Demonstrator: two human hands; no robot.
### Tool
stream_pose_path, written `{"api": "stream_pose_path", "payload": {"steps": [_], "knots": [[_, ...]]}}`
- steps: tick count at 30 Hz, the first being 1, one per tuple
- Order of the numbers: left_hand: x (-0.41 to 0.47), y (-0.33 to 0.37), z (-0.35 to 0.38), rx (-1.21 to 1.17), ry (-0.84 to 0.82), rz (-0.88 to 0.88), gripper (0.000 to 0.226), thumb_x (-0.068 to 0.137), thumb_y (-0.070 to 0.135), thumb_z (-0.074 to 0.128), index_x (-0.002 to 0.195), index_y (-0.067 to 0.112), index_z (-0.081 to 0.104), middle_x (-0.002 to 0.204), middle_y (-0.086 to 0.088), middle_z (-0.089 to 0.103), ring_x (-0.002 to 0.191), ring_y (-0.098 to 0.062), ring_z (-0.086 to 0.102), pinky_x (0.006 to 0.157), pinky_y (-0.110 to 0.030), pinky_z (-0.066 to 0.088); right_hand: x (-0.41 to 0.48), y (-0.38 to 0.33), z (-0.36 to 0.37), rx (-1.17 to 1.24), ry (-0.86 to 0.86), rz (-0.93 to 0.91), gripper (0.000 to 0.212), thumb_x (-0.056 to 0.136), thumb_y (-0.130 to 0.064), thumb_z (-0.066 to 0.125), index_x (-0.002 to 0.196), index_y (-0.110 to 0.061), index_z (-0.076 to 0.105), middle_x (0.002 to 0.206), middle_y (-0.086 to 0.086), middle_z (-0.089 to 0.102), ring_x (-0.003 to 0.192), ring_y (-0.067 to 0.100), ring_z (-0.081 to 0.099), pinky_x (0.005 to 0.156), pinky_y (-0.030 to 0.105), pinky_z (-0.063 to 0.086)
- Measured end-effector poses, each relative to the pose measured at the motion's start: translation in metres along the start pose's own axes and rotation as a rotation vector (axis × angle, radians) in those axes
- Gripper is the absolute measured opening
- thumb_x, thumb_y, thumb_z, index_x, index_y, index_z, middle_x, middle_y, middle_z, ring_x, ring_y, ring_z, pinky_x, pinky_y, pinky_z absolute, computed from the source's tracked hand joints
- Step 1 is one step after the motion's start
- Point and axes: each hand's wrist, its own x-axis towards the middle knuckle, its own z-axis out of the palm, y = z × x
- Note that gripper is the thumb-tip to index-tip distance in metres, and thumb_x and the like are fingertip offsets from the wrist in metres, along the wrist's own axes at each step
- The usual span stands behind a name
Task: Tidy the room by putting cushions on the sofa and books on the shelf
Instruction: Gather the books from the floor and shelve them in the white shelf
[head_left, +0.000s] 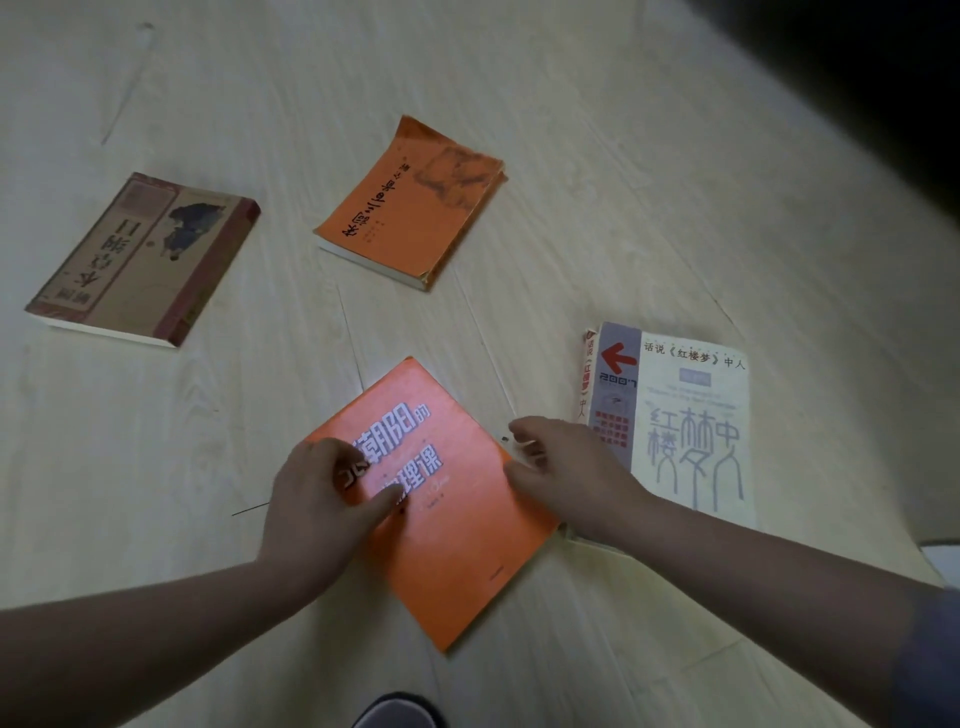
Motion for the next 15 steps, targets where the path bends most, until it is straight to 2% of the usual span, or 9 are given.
{"api": "stream_pose_path", "payload": {"steps": [4,7,10,12,13,15], "knots": [[-0.013,0.011,0.007,-0.045,0.030,-0.389,0.068,0.066,0.037,0.083,0.120,0.013,0.049,0.119,-0.011,0.046,0.111,-0.030,0.049,0.094,-0.044,0.044,0.003,-0.010,0.013,-0.028,-0.060,0.071,0.039,0.088,-0.028,0.056,0.120,-0.004,0.054,0.112,0.011,0.062,0.102,0.028,0.058,0.087,0.039,0.049],[-0.013,0.021,0.006,-0.172,0.034,-0.528,0.081,0.070,0.030,0.082,0.135,0.011,0.037,0.136,-0.015,0.037,0.117,-0.034,0.049,0.096,-0.046,0.044,-0.003,-0.010,0.019,-0.009,-0.039,0.088,0.020,0.086,-0.026,0.055,0.096,-0.010,0.052,0.094,0.007,0.060,0.087,0.026,0.056,0.071,0.034,0.046],[-0.009,0.027,0.004,-0.264,0.017,-0.649,0.089,0.072,0.029,0.081,0.142,0.010,0.029,0.140,-0.017,0.041,0.120,-0.036,0.049,0.096,-0.046,0.043,-0.006,-0.009,0.022,0.075,-0.044,0.173,0.019,0.084,-0.029,0.058,0.093,-0.015,0.048,0.103,0.004,0.058,0.089,0.021,0.054,0.067,0.030,0.040],[-0.005,0.031,0.003,-0.332,-0.007,-0.749,0.087,0.076,0.029,0.077,0.144,0.008,0.028,0.136,-0.017,0.047,0.119,-0.037,0.050,0.097,-0.046,0.043,-0.008,-0.008,0.023,0.157,-0.078,0.264,0.023,0.085,-0.031,0.060,0.099,-0.017,0.048,0.108,0.004,0.052,0.091,0.018,0.050,0.068,0.028,0.038],[-0.003,0.030,0.004,-0.354,-0.022,-0.792,0.085,0.076,0.031,0.076,0.143,0.007,0.030,0.134,-0.018,0.049,0.117,-0.037,0.051,0.096,-0.047,0.045,-0.010,-0.007,0.023,0.212,-0.105,0.310,0.034,0.087,-0.032,0.061,0.113,-0.014,0.049,0.111,0.004,0.050,0.094,0.017,0.049,0.072,0.028,0.040],[-0.001,0.031,0.004,-0.374,-0.083,-0.846,0.075,0.077,0.036,0.075,0.136,0.004,0.041,0.124,-0.018,0.055,0.107,-0.036,0.056,0.091,-0.048,0.049,-0.011,-0.006,0.023,0.356,-0.146,0.401,0.060,0.088,-0.034,0.062,0.137,-0.011,0.038,0.119,0.004,0.050,0.105,0.019,0.052,0.083,0.028,0.044]]}}
